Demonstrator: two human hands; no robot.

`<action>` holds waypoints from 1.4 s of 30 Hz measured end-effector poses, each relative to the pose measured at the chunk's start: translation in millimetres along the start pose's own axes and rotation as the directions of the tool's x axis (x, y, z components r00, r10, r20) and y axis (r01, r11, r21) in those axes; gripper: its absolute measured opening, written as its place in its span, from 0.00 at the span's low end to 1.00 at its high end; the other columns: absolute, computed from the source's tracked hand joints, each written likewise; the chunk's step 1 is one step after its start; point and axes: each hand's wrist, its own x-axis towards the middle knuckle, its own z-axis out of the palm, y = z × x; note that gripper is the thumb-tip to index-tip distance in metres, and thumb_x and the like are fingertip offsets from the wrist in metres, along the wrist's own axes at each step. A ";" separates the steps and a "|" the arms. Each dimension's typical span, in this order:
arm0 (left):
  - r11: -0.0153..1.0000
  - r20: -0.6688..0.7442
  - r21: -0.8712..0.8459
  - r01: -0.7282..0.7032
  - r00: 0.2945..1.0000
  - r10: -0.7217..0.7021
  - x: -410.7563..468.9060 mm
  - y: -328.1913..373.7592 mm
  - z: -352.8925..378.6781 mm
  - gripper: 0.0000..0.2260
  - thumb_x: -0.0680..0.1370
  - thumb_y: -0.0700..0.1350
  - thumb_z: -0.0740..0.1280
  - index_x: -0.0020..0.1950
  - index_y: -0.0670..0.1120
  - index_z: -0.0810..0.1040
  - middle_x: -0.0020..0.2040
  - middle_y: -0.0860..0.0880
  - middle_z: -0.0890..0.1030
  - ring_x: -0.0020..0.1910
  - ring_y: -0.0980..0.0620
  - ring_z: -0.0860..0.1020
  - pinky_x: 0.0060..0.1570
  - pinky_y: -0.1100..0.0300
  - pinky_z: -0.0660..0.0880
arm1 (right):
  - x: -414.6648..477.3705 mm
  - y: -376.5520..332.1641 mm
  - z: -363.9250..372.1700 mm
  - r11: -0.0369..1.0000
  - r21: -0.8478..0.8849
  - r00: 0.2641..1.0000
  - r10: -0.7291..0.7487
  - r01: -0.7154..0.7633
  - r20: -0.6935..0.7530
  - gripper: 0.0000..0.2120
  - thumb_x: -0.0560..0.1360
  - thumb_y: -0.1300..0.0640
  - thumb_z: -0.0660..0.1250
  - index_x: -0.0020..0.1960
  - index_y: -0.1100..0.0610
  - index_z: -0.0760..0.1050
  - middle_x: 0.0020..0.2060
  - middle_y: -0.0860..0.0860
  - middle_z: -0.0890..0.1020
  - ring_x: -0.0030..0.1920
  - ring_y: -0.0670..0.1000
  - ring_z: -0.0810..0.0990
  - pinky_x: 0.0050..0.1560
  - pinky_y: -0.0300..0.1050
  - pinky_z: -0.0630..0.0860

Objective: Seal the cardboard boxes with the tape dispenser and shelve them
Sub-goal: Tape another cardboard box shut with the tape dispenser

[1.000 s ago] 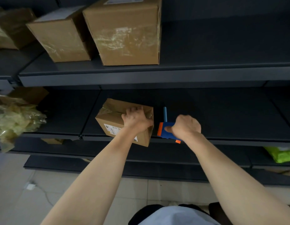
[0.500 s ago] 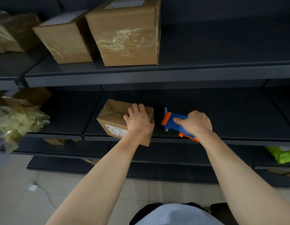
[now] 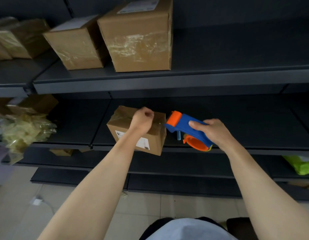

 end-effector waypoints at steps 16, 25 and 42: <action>0.786 0.374 -0.543 0.295 0.923 -0.089 -20.0 -1.3 -4.9 0.12 0.77 0.47 0.67 0.55 0.40 0.79 0.39 0.46 0.81 0.36 0.53 0.77 0.33 0.63 0.75 | -7.3 -7.9 2.9 0.979 0.166 0.976 -0.147 0.121 0.159 0.23 0.58 0.36 0.72 0.37 0.55 0.81 0.32 0.51 0.84 0.31 0.47 0.82 0.32 0.35 0.74; 0.868 0.254 -0.449 0.209 0.962 -0.100 -15.8 1.8 -3.0 0.09 0.75 0.46 0.70 0.47 0.40 0.80 0.34 0.47 0.81 0.27 0.57 0.76 0.33 0.64 0.76 | -8.6 -21.0 -5.9 0.993 -0.017 0.989 -0.116 0.118 0.093 0.31 0.55 0.28 0.69 0.39 0.55 0.82 0.31 0.49 0.84 0.33 0.49 0.82 0.37 0.42 0.73; 0.875 0.033 -0.432 0.216 0.974 -0.225 15.1 -19.2 -58.0 0.07 0.73 0.44 0.71 0.44 0.41 0.80 0.34 0.48 0.79 0.30 0.57 0.75 0.30 0.69 0.74 | -16.2 -13.1 -34.2 0.984 -0.162 0.997 -0.067 0.073 0.042 0.30 0.54 0.28 0.68 0.36 0.55 0.80 0.26 0.46 0.81 0.34 0.52 0.80 0.36 0.43 0.71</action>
